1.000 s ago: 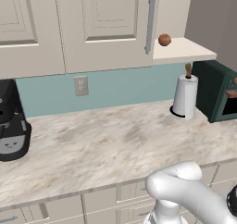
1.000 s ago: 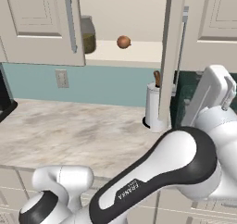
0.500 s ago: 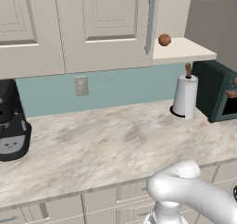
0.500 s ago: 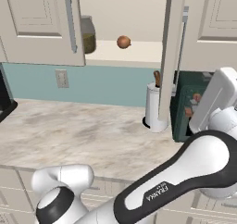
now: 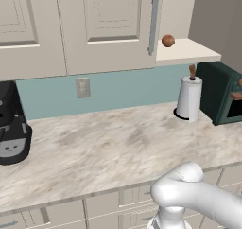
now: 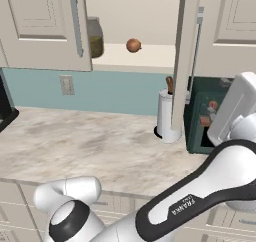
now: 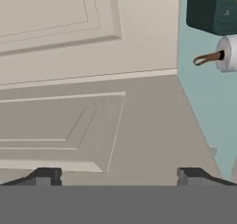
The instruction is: Pick the jar and jar from the dining table and place them in the open cabinet. Close the cabinet after placing the objects.
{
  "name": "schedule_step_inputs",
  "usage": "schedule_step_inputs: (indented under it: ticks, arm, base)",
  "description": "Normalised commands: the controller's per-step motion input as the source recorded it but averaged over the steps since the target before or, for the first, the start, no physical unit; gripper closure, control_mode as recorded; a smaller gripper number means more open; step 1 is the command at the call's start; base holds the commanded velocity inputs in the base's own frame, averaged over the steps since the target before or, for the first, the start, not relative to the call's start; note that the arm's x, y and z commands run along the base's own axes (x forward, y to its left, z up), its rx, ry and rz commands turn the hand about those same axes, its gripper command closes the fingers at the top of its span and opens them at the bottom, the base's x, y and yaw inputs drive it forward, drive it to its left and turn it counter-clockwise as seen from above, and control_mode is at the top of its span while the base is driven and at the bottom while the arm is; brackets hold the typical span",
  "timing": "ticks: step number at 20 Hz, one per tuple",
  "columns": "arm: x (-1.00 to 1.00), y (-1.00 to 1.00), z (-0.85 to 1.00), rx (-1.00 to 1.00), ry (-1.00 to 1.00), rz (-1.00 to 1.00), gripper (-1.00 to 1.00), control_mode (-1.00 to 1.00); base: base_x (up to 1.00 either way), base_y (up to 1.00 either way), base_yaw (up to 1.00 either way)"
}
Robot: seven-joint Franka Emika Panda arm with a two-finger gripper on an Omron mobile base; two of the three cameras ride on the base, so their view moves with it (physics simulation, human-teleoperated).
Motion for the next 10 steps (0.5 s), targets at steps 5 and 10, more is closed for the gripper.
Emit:
schedule_step_inputs:
  ticks: [5, 10]
  arm:
    - [0.19, 0.04, -0.02, 0.00, -0.02, 0.03, -1.00, -1.00]
    - [0.21, 0.02, -0.06, 0.00, -0.04, 0.05, -1.00, -1.00]
  base:
    - [0.00, 0.00, 0.00]
    - [0.00, 0.00, 0.00]
